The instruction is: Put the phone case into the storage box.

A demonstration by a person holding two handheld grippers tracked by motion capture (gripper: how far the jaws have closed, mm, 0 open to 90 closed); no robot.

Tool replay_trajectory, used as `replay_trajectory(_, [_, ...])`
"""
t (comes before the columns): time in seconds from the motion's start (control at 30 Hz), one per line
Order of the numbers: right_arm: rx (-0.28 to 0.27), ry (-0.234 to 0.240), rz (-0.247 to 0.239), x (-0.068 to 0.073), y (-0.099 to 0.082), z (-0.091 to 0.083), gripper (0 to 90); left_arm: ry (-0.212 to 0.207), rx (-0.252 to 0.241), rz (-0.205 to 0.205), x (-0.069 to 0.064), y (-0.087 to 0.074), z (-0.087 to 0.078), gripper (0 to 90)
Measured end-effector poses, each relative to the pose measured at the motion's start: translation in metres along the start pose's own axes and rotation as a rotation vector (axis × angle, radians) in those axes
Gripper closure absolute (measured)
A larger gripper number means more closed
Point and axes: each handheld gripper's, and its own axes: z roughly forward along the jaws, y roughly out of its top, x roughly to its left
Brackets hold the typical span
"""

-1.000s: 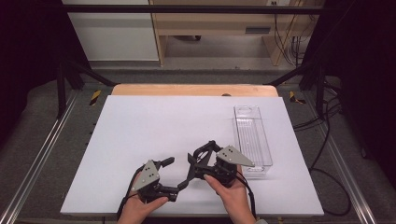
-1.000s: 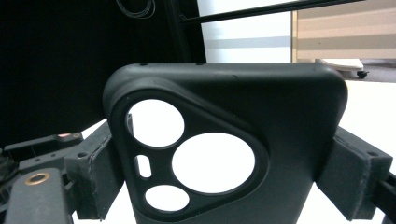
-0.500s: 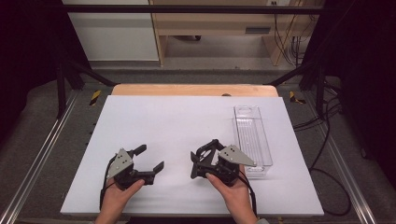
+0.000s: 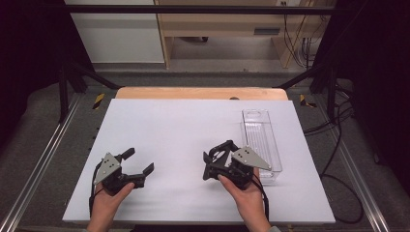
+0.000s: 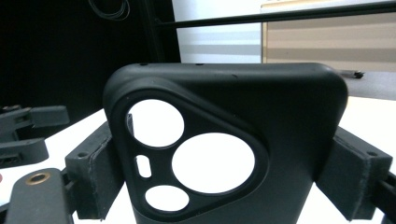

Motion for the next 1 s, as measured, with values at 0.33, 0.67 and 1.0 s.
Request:
replay_trajectory(0.33, [-0.013, -0.013, -0.04, -0.003, 0.03, 0.003, 13.7, 0.039, -0.008, -0.015, 0.007, -0.002, -0.017, 6.9])
replay_trajectory(0.67, [-0.023, -0.076, -0.053, -0.027, 0.072, 0.011, 13.8, 0.068, 0.006, -0.017, 0.013, -0.005, -0.017, 5.9])
replay_trajectory(1.0, [0.001, -0.148, -0.029, -0.058, 0.088, 0.028, 13.7, 0.088, 0.019, -0.007, 0.017, -0.006, -0.017, 5.7])
